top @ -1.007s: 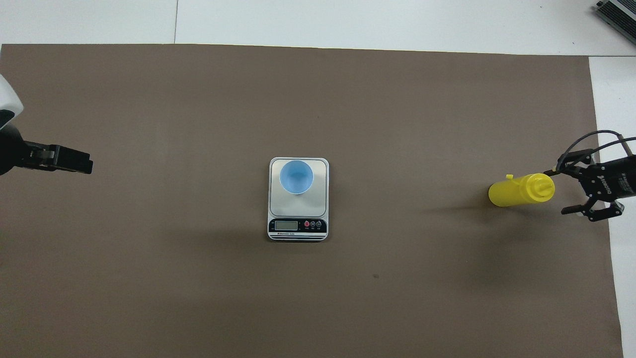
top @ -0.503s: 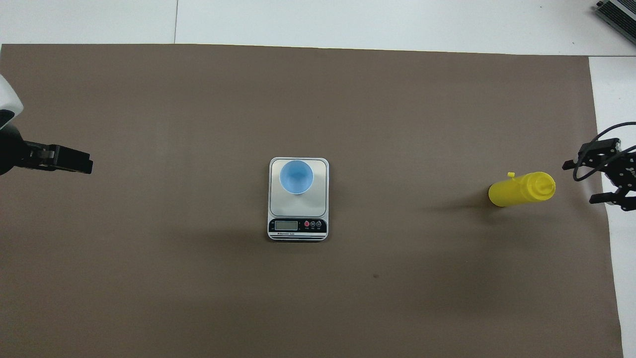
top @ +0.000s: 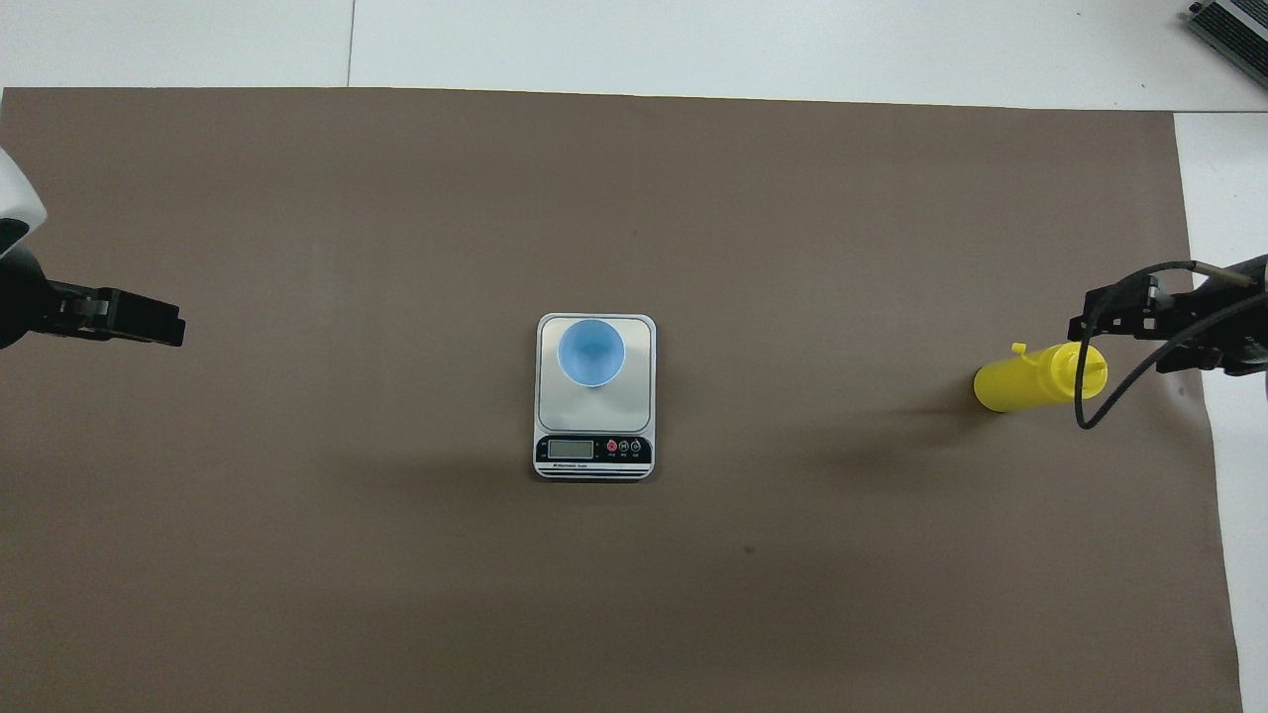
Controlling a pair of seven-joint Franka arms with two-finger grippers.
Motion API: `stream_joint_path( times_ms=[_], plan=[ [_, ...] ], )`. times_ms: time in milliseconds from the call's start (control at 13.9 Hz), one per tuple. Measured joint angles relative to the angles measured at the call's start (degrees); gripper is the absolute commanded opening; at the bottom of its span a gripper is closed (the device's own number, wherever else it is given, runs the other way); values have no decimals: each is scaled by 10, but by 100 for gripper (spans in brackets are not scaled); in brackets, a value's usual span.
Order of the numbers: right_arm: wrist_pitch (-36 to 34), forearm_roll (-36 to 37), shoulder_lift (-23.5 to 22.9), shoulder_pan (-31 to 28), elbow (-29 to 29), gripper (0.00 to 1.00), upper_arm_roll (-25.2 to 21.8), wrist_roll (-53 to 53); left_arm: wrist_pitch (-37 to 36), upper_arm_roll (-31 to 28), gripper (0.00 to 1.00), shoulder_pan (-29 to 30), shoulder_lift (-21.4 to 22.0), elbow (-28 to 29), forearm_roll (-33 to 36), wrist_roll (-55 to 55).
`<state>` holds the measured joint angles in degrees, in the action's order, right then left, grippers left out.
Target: Pour seasoning into cup on scale with both arms
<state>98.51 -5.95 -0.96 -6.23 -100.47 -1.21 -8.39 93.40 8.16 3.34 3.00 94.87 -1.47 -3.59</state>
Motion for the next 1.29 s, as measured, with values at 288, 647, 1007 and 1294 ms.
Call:
stream_joint_path(
  times_ms=[288, 647, 1007, 1294],
  plan=[
    [0, 86, 7, 73, 28, 100, 2, 3, 0, 0, 100, 0, 0, 0, 0, 0],
    [1, 102, 33, 99, 47, 100, 4, 3, 0, 0, 100, 0, 0, 0, 0, 0],
    [-9, 101, 49, 95, 58, 100, -3, 3, 0, 0, 100, 0, 0, 0, 0, 0],
    [-60, 101, 44, 91, 72, 100, -3, 6, 0, 0, 100, 0, 0, 0, 0, 0]
  ],
)
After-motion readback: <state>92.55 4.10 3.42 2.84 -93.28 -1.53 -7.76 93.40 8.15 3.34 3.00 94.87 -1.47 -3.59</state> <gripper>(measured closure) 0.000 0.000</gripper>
